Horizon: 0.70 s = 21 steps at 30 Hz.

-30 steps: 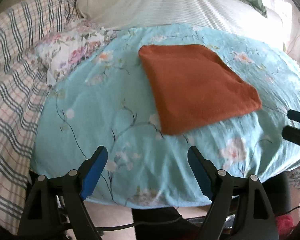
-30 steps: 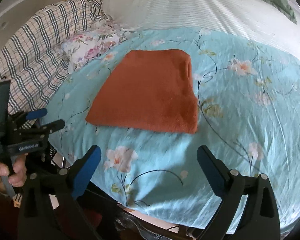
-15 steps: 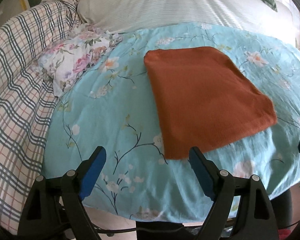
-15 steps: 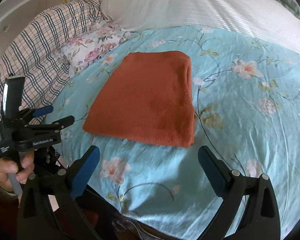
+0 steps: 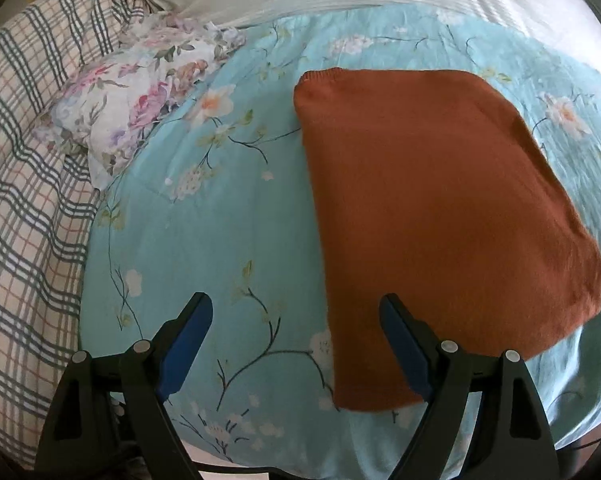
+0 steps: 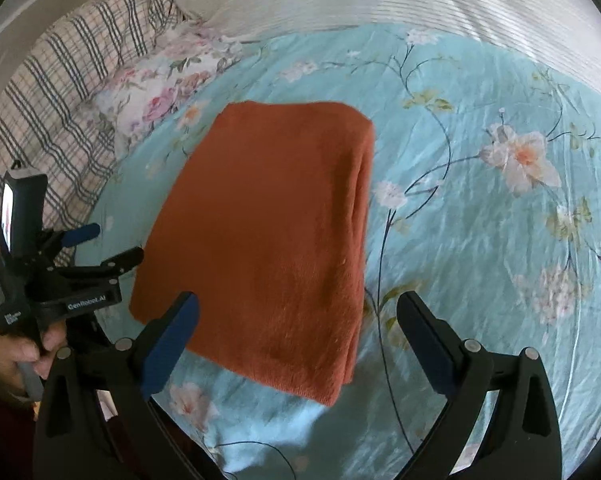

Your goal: Fold small clothes

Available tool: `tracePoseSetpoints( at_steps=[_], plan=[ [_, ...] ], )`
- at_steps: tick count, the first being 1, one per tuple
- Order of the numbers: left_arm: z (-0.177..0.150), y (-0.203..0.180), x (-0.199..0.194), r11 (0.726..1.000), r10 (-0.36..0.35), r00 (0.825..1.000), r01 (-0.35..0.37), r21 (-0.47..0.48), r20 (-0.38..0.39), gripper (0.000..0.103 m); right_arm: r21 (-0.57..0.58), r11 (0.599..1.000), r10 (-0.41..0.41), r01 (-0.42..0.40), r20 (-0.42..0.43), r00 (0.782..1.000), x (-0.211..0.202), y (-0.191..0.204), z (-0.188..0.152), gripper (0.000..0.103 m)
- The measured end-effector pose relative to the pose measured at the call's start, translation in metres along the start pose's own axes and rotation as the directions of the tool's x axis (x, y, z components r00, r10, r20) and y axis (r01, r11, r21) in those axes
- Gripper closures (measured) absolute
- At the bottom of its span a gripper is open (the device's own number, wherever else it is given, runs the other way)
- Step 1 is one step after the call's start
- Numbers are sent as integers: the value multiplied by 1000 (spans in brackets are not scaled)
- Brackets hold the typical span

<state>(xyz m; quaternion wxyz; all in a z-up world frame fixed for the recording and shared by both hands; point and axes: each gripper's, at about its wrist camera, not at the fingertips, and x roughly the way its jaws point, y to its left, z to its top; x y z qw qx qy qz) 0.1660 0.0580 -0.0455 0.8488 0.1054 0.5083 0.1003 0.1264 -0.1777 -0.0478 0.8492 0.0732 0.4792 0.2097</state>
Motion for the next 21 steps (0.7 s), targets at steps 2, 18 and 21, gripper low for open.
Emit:
tracePoseSetpoints(
  at_steps=[2, 18, 21],
  plan=[
    [4, -1, -2, 1000, -2, 1000, 2, -4, 2, 17, -2, 1000, -2, 2, 11, 1000, -1, -3, 2, 4],
    [-27, 1, -28, 1000, -22, 988, 25, -17, 152, 17, -82, 996, -19, 27, 86, 996, -23, 24, -37, 4],
    [-40, 0, -39, 999, -32, 984, 35, -15, 175, 17, -108, 993, -31, 40, 84, 996, -30, 33, -50, 4]
  ],
)
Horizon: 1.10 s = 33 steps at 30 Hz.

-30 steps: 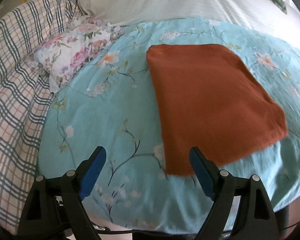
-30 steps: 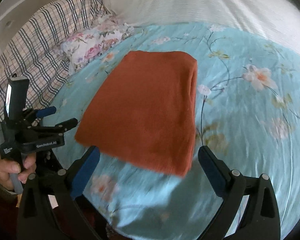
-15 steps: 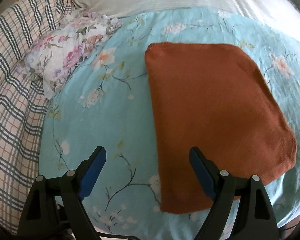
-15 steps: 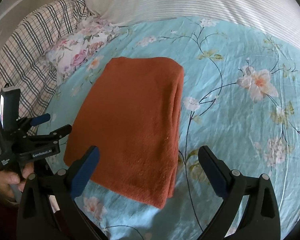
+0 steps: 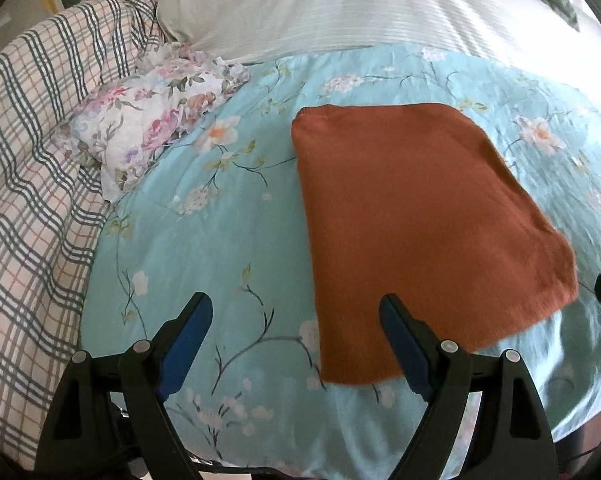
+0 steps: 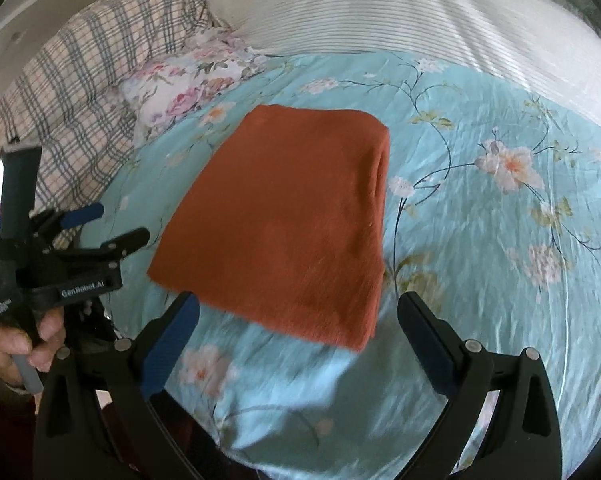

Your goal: Fold small clothes

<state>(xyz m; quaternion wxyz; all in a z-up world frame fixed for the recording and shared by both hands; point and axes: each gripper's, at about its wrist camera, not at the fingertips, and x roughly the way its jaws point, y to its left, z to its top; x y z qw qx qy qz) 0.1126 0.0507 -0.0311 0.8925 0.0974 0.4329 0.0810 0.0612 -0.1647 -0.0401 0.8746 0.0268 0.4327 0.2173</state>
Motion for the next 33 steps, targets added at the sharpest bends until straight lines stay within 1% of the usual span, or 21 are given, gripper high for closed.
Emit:
tracePoseSetpoints(
  at_steps=[4, 6, 9, 16, 21, 28, 33],
  plan=[
    [-11, 1, -18, 1000, -14, 999, 15, -11, 35, 17, -20, 1000, -8, 9, 22, 1000, -17, 11, -13, 3],
    [-16, -1, -26, 1000, -15, 999, 15, -6, 48, 17, -19, 1000, -9, 10, 37, 999, -24, 14, -18, 1],
    [-24, -5, -38, 1000, -11, 997, 10, 10, 74, 17, -4, 1000, -18, 19, 55, 998, -32, 15, -27, 1],
    [-44, -10, -53, 999, -19, 996, 17, 31, 86, 17, 45, 999, -5, 2, 60, 998, -37, 16, -44, 1],
    [-45, -12, -52, 999, -31, 996, 29, 22, 86, 17, 45, 999, -5, 2, 61, 998, -36, 15, -44, 1],
    [-43, -19, -50, 998, -47, 995, 44, 40, 83, 17, 40, 999, 0, -2, 51, 999, -34, 15, -42, 1],
    [-36, -19, -47, 998, -58, 995, 56, 35, 80, 17, 12, 1000, 15, -16, 39, 999, -27, 5, -18, 1]
  ],
)
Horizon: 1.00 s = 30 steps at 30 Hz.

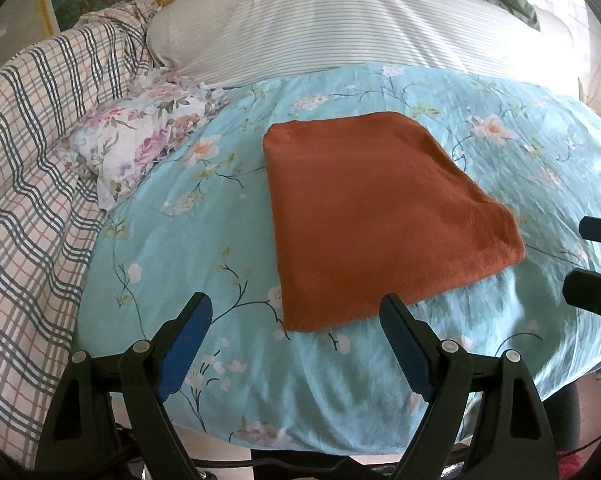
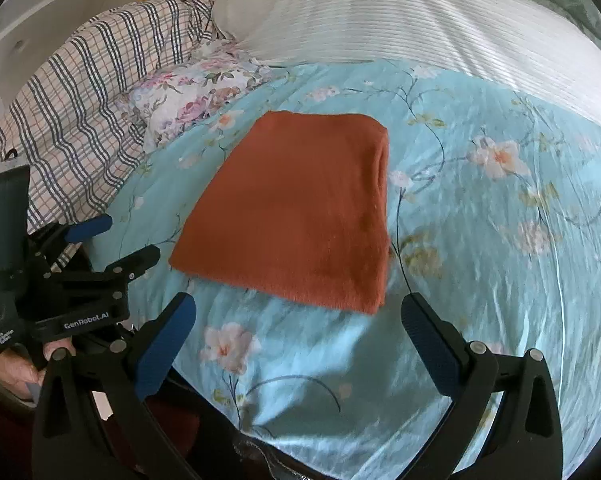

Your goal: Fold small clothes

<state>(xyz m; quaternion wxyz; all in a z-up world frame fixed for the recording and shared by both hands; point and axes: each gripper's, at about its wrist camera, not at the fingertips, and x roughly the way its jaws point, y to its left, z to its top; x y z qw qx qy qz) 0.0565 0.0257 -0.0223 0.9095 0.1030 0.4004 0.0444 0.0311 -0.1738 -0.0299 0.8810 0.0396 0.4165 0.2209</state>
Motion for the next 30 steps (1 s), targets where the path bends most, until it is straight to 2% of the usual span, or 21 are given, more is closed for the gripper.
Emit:
tracePoseSetpoints(
  at_steps=[11, 30],
  plan=[
    [20, 14, 14, 1000, 3, 1000, -3, -29, -9, 17, -38, 999, 16, -17, -38, 999, 24, 5, 31, 1],
    [31, 22, 40, 999, -11, 998, 8, -49, -65, 17, -13, 1000, 15, -16, -79, 997, 49, -4, 44, 1]
  ],
)
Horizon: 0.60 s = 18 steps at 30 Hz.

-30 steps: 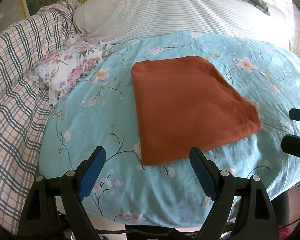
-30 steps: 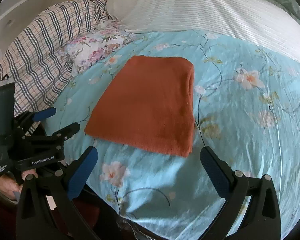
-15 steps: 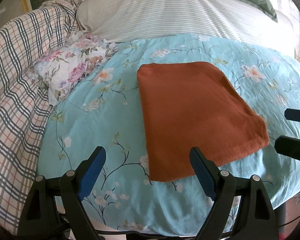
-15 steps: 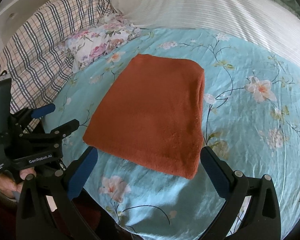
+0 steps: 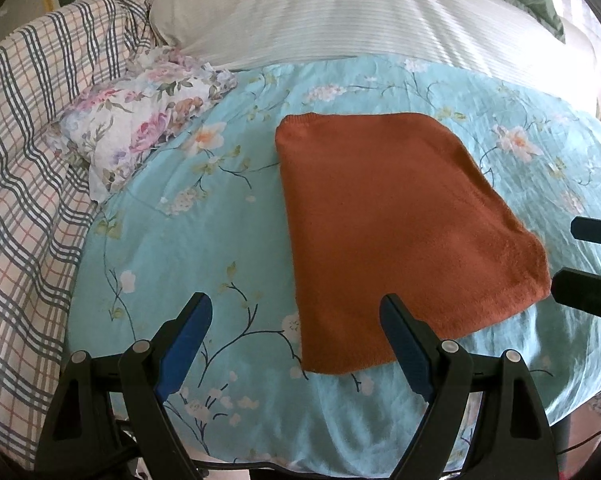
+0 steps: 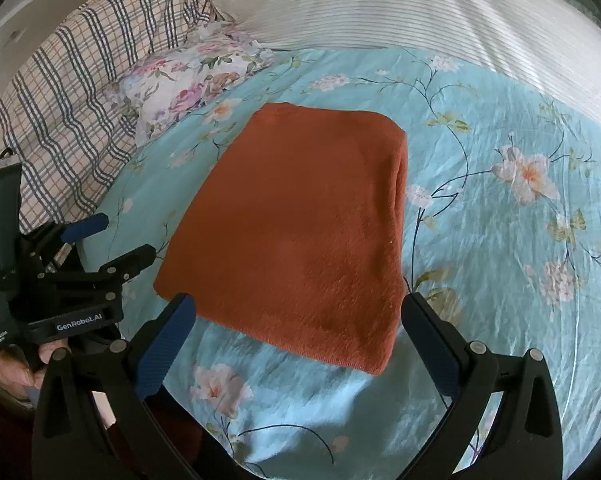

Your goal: Fold small clothes

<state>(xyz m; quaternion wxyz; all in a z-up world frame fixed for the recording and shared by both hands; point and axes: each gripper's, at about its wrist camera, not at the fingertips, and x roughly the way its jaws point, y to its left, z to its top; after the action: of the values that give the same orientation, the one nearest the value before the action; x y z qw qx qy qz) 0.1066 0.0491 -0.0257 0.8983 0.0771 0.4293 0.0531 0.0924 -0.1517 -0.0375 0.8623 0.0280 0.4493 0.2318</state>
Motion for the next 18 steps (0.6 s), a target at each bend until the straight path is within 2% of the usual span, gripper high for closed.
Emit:
tracePoseSetpoints(
  at_steps=[18],
  plan=[
    [16, -8, 5, 1000, -7, 1000, 7, 0, 5, 17, -1, 1000, 4, -4, 8, 1000, 5, -8, 15, 1]
  ],
)
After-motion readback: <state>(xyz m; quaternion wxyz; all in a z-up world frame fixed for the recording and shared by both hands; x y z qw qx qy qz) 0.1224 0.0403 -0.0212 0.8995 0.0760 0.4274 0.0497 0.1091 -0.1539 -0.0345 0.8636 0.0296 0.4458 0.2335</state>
